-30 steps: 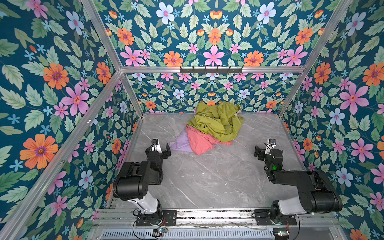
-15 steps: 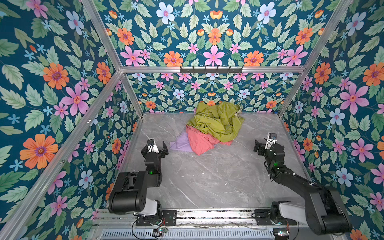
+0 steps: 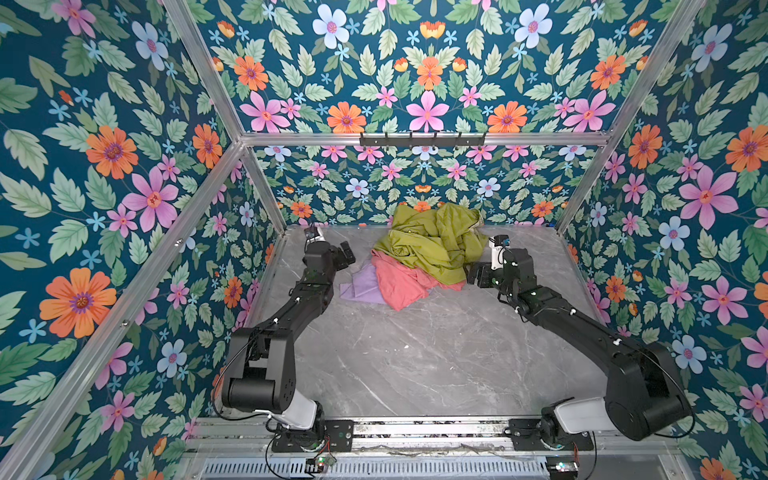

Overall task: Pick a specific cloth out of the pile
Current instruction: 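Reach both grippers toward the pink cloth in the pile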

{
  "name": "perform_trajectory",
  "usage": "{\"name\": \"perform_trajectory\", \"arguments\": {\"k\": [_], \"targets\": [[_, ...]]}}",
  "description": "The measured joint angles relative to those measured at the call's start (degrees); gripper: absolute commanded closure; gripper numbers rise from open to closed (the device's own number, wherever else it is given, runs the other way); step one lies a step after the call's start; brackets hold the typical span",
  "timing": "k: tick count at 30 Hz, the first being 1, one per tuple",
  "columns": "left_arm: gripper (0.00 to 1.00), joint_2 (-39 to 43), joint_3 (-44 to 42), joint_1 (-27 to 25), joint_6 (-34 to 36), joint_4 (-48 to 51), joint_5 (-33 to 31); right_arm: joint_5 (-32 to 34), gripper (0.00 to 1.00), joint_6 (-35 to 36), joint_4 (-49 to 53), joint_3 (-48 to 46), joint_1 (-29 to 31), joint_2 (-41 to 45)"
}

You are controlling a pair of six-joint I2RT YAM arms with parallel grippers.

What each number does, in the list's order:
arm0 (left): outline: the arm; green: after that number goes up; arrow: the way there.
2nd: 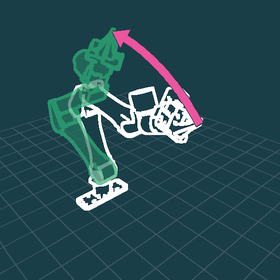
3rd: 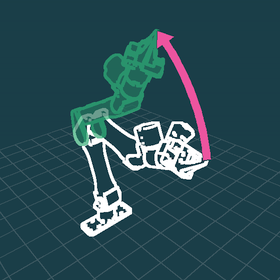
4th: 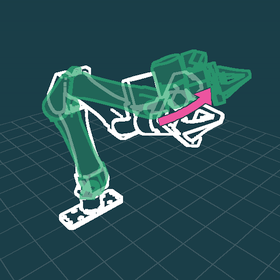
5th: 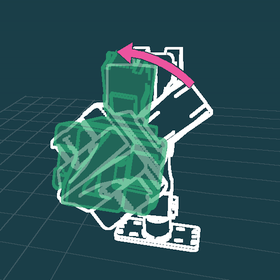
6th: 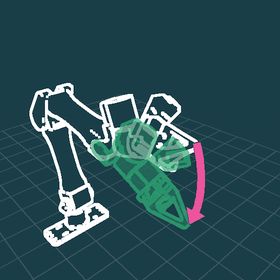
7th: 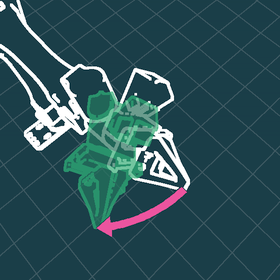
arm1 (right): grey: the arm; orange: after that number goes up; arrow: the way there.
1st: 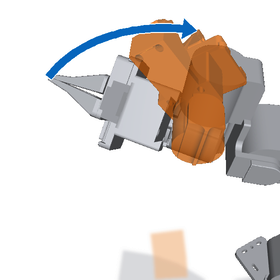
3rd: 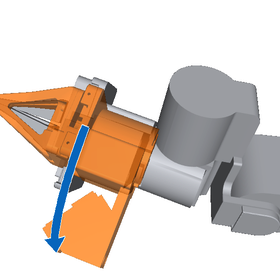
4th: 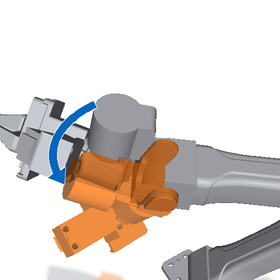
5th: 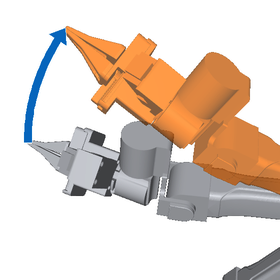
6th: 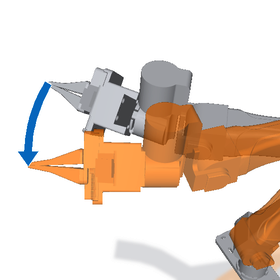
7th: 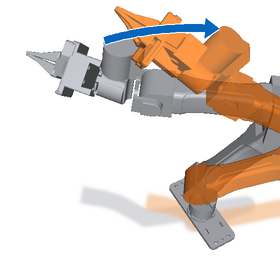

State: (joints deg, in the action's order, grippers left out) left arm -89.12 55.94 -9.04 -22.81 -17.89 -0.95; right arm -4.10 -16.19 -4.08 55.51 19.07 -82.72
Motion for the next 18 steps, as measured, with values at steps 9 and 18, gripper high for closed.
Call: {"name": "perform_trajectory", "arguments": {"k": [9,18], "targets": [[0.12,1.0,2.8,-1.9,-3.9,11.8,19.1,-10.8,0.01,3.7,12.2,9.7,3.2,-6.8],[0.26,-6.5,2.9,-2.1,-12.8,10.6,31.6,-11.6,0.01,7.5,12.2,14.7,6.1,-12.6]]}}
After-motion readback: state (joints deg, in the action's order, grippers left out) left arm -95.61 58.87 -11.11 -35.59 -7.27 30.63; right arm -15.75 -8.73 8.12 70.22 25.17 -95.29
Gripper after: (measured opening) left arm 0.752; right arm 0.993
